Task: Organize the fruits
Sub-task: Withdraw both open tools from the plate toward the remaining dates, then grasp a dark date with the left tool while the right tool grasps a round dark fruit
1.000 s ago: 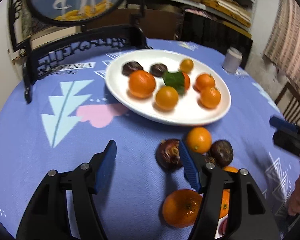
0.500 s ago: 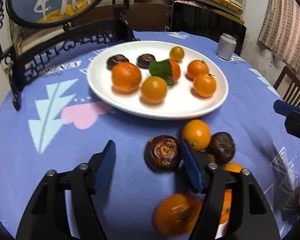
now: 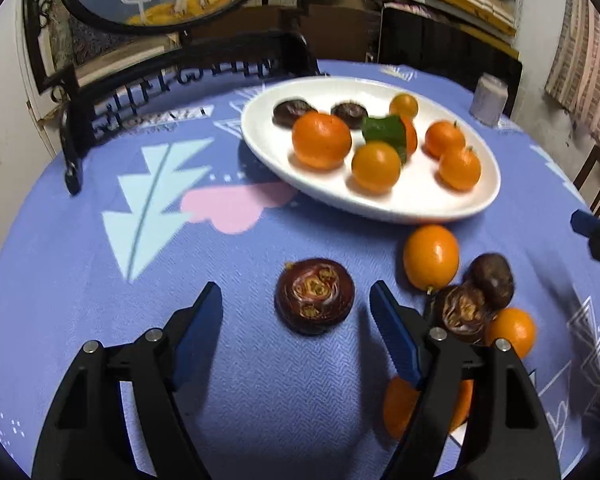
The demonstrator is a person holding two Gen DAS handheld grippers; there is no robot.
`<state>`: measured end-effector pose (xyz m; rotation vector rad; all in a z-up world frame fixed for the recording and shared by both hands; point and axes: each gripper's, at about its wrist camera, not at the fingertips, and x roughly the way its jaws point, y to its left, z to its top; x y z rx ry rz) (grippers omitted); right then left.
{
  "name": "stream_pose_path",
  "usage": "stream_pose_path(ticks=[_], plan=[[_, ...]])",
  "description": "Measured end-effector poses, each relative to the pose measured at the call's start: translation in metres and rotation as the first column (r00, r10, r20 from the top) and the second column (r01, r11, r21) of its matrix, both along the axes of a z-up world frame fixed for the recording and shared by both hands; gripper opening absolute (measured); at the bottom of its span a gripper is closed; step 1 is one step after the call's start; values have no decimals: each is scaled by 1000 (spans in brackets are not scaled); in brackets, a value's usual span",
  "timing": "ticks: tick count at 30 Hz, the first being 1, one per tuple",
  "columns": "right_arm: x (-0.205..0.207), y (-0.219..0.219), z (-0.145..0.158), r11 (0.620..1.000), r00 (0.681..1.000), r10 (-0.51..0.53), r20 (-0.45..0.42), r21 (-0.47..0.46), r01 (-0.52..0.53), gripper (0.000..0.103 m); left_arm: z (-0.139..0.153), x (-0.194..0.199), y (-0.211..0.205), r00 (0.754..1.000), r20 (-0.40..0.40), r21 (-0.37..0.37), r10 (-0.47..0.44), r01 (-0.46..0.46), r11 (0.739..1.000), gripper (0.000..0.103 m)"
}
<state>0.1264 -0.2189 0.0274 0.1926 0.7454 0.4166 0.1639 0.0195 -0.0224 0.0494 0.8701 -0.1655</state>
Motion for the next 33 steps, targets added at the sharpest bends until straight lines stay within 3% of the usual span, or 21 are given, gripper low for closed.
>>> stream_pose_path(ticks=[4, 6, 10, 15, 20, 29, 33], plan=[[0, 2, -2, 1000, 1000, 9, -5, 2, -9, 80, -4, 4, 6, 1000, -12, -19, 21, -21, 1000, 73], [1, 5, -5, 1000, 1000, 21, -17, 3, -21, 79, -4, 4, 8, 1000, -7, -24, 25, -26, 999, 63], [8, 14, -17, 998, 995, 57, -76, 26, -55, 72, -5, 4, 4, 1000, -8, -12, 15, -15, 1000, 54], [14, 23, -28, 997, 989, 75, -131, 23, -72, 63, -5, 4, 2, 1000, -8, 0, 14, -14, 1000, 53], [22, 28, -35, 996, 981, 81, -177, 57, -72, 62, -5, 5, 2, 1000, -8, 1, 14, -14, 1000, 54], [30, 44, -41, 998, 983, 35, -178, -38, -43, 62, -5, 5, 2, 1000, -7, 8, 15, -15, 1000, 54], [33, 42, -45, 995, 984, 6, -178, -94, -23, 58, -5, 5, 2, 1000, -8, 9, 15, -15, 1000, 54]])
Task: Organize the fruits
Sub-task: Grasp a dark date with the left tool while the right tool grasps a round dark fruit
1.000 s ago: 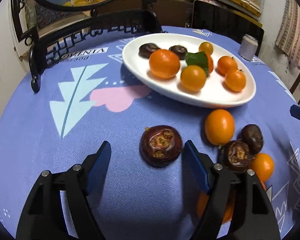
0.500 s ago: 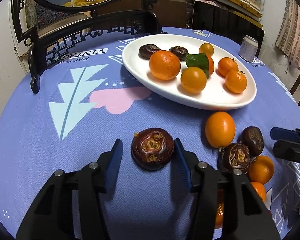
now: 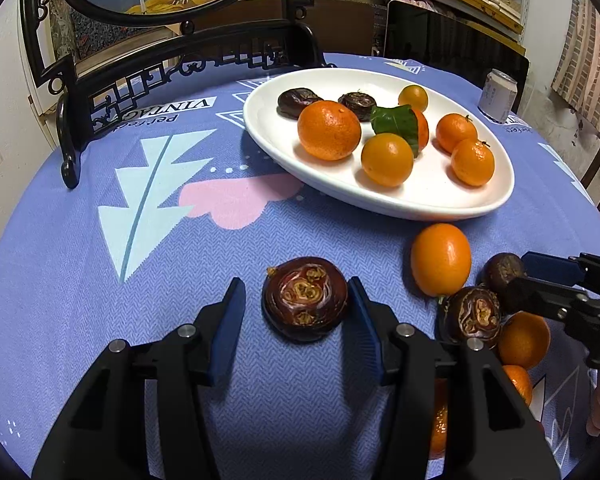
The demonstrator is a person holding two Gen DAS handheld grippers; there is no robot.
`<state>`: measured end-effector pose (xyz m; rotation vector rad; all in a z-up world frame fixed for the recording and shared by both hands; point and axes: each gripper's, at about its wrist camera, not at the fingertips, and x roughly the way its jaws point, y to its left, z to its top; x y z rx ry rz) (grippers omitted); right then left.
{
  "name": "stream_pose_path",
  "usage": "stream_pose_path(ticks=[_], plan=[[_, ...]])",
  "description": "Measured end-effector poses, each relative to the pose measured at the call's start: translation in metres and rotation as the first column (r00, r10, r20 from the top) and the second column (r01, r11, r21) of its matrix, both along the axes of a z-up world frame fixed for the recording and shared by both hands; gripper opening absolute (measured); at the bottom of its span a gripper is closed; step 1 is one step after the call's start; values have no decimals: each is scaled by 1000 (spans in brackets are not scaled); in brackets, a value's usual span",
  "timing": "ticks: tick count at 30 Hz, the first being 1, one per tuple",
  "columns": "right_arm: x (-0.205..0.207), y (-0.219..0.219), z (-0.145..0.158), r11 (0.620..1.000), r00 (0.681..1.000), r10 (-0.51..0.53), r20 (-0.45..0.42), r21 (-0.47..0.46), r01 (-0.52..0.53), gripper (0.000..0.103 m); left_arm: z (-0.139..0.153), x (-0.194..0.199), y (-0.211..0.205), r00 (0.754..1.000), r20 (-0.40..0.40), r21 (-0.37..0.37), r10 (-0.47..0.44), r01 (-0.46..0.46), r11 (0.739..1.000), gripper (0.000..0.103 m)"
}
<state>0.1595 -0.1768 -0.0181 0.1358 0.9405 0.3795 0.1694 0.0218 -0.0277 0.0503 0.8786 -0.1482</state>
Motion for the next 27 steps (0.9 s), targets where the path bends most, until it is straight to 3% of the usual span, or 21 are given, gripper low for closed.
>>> stream_pose_path(ticks=[3, 8, 11, 17, 27], plan=[[-1, -3, 2, 1000, 1000, 12, 5, -15, -12, 57, 0, 0, 0, 1000, 0, 0, 0, 0, 1000, 54], [-12, -13, 18, 993, 993, -35, 114, -106, 47, 57, 0, 0, 0, 1000, 0, 1, 0, 0, 1000, 54], [-12, -6, 13, 994, 994, 2, 108, -108, 9, 56, 0, 0, -1, 1000, 0, 2, 0, 0, 1000, 54], [-10, 12, 6, 993, 994, 67, 85, -99, -58, 41, 0, 0, 0, 1000, 0, 3, 0, 0, 1000, 54], [-9, 12, 3, 995, 994, 64, 88, -77, -57, 43, 0, 0, -1, 1000, -1, -3, -3, 3, 1000, 54]])
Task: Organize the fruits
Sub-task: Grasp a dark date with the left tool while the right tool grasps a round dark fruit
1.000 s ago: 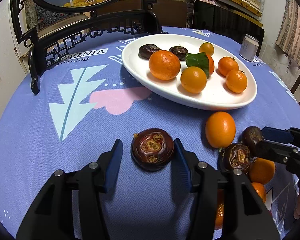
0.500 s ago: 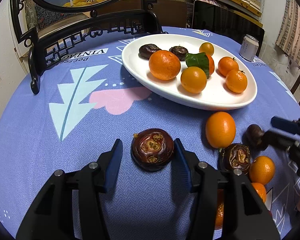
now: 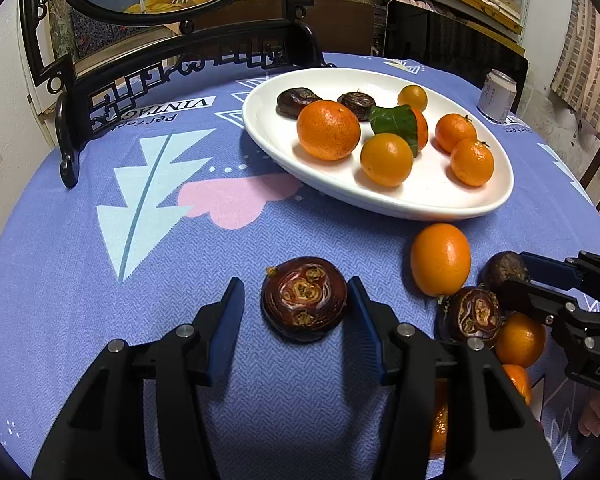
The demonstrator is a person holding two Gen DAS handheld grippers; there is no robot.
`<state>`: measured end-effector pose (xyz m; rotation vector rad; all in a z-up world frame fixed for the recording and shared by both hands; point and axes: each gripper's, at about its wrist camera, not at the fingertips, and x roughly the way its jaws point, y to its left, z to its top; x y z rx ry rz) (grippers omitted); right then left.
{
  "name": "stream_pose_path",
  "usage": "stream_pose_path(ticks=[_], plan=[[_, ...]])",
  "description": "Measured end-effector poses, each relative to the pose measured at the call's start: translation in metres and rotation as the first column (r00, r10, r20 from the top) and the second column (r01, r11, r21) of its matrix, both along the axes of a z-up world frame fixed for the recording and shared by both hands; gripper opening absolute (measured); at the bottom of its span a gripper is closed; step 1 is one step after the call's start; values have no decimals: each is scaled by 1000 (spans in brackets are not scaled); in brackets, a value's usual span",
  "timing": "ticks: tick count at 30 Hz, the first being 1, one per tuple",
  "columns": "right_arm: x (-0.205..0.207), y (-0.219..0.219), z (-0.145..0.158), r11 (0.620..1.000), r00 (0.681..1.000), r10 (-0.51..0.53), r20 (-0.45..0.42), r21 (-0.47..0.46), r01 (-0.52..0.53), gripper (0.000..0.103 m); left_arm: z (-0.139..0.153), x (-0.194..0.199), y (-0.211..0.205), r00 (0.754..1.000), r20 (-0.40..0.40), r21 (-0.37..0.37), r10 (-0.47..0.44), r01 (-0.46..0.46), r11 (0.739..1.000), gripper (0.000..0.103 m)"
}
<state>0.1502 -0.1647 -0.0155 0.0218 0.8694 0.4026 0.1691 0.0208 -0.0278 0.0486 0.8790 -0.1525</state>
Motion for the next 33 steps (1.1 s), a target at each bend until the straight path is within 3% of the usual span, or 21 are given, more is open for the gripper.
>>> stream_pose_path(ticks=[7, 13, 15, 19, 26, 33], plan=[[0, -4, 1, 1000, 1000, 1, -18, 17, -1, 41, 0, 0, 0, 1000, 0, -1, 0, 0, 1000, 54], [-12, -8, 16, 999, 996, -35, 78, -26, 37, 40, 3, -1, 2, 1000, 14, -18, 3, -2, 1000, 48], [-12, -16, 19, 999, 995, -51, 81, -14, 53, 40, 6, -3, 2, 1000, 30, -16, 5, -5, 1000, 43], [-9, -26, 12, 997, 996, -71, 53, -5, 71, 40, 12, -6, 3, 999, 50, -30, 7, -5, 1000, 43], [-15, -32, 23, 997, 993, -80, 88, 20, 78, 40, 12, -7, 4, 998, 55, -36, 16, -14, 999, 43], [-20, -35, 31, 996, 991, -79, 106, 38, 76, 40, 32, -20, 5, 992, 125, -54, 26, -19, 998, 41]])
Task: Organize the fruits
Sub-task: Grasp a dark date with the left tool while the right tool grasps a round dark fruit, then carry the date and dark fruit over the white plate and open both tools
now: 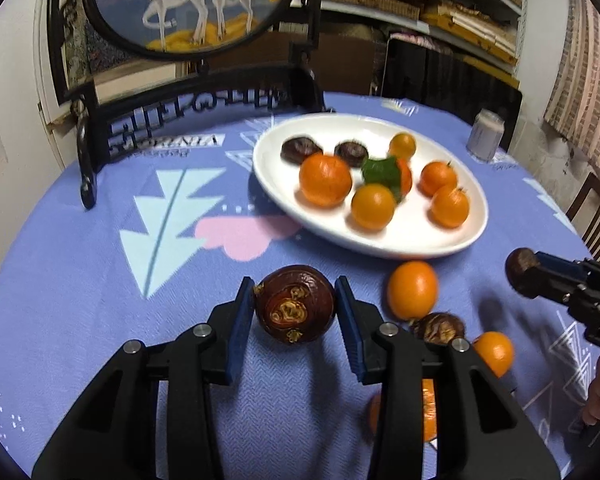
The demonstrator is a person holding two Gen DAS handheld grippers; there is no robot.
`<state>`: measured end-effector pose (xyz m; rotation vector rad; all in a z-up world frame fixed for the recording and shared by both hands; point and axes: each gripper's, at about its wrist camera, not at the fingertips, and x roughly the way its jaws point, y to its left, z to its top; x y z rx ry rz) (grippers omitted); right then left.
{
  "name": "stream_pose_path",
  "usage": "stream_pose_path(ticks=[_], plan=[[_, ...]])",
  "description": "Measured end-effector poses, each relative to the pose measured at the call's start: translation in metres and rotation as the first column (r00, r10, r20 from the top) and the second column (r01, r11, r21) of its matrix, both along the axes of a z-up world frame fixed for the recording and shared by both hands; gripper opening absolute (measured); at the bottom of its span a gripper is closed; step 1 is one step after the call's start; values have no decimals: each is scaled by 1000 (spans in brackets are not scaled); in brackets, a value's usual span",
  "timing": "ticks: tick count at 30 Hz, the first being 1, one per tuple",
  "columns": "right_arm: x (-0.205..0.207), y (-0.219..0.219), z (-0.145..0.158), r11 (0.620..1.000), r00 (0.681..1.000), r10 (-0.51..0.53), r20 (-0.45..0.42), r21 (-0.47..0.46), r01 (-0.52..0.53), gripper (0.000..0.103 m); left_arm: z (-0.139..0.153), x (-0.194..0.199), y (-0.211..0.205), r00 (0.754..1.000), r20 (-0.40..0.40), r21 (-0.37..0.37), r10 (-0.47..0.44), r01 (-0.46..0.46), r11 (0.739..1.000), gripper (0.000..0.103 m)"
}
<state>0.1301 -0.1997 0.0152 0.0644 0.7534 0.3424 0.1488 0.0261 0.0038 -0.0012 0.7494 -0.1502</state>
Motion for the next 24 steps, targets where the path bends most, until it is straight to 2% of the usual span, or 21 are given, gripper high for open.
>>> stream_pose_path(ticks=[6, 12, 15, 19, 24], plan=[[1, 2, -6, 1000, 1000, 7, -20, -11, -7, 40, 1, -7, -7, 1000, 7, 2, -19, 19, 1000, 41], [-2, -3, 5, 1000, 1000, 4, 3, 24, -4, 40, 17, -13, -13, 998, 47, -4, -43, 43, 999, 41], [4, -8, 17, 998, 1000, 0, 12, 57, -1, 40, 33, 1, -18, 997, 61, -10, -52, 52, 999, 41], [30, -10, 37, 998, 999, -24, 28, 55, 22, 40, 52, 33, -32, 995, 78, 13, -67, 66, 998, 41], [78, -2, 45, 995, 1000, -17, 8, 102, 16, 40, 53, 77, -42, 997, 53, -21, -56, 58, 998, 41]])
